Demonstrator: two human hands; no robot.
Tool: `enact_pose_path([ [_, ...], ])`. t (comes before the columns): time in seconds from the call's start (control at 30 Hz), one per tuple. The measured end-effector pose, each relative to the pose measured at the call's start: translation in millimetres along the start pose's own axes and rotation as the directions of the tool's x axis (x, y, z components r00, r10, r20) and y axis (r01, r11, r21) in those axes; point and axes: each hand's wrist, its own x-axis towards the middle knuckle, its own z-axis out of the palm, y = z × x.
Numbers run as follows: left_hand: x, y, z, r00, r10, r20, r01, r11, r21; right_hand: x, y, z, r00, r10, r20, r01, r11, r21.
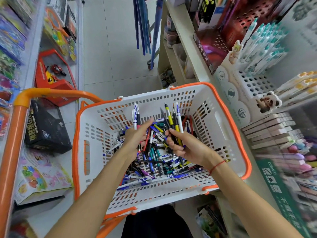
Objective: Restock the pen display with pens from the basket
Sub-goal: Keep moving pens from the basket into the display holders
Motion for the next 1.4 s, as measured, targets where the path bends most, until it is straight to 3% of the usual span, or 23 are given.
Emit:
enact_pose_path([
  [0.17, -0.5, 4.6, 18.0, 0.999, 0.021, 0.049, -0.024, 0.997, 0.073, -2.2, 12.5, 17.4, 0.993, 0.034, 0.114, -0.031, 0.999, -0.029],
  [0.3, -1.8, 0.4, 17.0, 0.979, 0.186, 0.087, -0.193, 0.977, 0.087, -3.1, 12.6, 13.6, 0.995, 0.073, 0.064, -0.067, 0.993, -0.098],
  [0.47, 3.0, -2.6, 15.0, 0.927, 0.372, -0.05, -0.336, 0.881, 0.333, -7.7, 10.7, 9.2, 0.994, 0.088, 0.069, -0.078, 0.987, -0.142],
  [0.6, 6.1, 3.7, 5.6, 0.923, 0.365, -0.126, -0.34, 0.923, 0.183, -11.2, 0.1, -6.0, 0.988, 0.145, 0.048, -0.125, 0.947, -0.295],
  [0.7, 7.6, 15.7, -3.0, 0.888, 0.457, -0.057, -0.44, 0.877, 0.192, -16.3, -11.8, -23.6, 0.941, 0.3, 0.156, -0.194, 0.857, -0.477],
  [0.77, 9.3, 23.8, -6.8, 0.925, 0.372, 0.072, -0.376, 0.875, 0.306, -18.0, -20.2, -27.3, 0.88, 0.413, 0.234, -0.211, 0.783, -0.585],
  [0.87, 7.0, 25.9, -6.5, 0.971, 0.02, 0.238, -0.156, 0.808, 0.568, -16.8, -34.6, -22.9, 0.828, 0.486, 0.28, -0.209, 0.731, -0.65],
  [1.0, -2.1, 24.7, -8.3, 0.926, -0.223, 0.303, 0.047, 0.867, 0.495, -15.0, -45.8, -28.4, 0.835, 0.478, 0.273, -0.224, 0.749, -0.624],
  [1.1, -2.7, 18.8, -13.5, 0.895, -0.282, 0.345, 0.08, 0.863, 0.499, -15.5, -47.2, -39.3, 0.894, 0.354, 0.275, -0.21, 0.873, -0.44],
  [1.2, -9.5, 13.0, -11.5, 0.889, -0.274, 0.367, 0.043, 0.847, 0.529, -8.0, -43.8, -35.7, 0.987, 0.157, 0.028, -0.141, 0.945, -0.296],
  [1.27, -14.9, 8.3, -4.7, 0.868, -0.25, 0.429, 0.037, 0.894, 0.446, -1.1, -38.8, -26.5, 0.993, 0.021, -0.114, -0.054, 0.953, -0.298],
  [1.4, -18.3, 3.1, 7.9, 0.872, -0.169, 0.459, 0.028, 0.954, 0.298, 11.8, -22.3, -3.5, 0.987, -0.101, -0.126, 0.066, 0.964, -0.259],
])
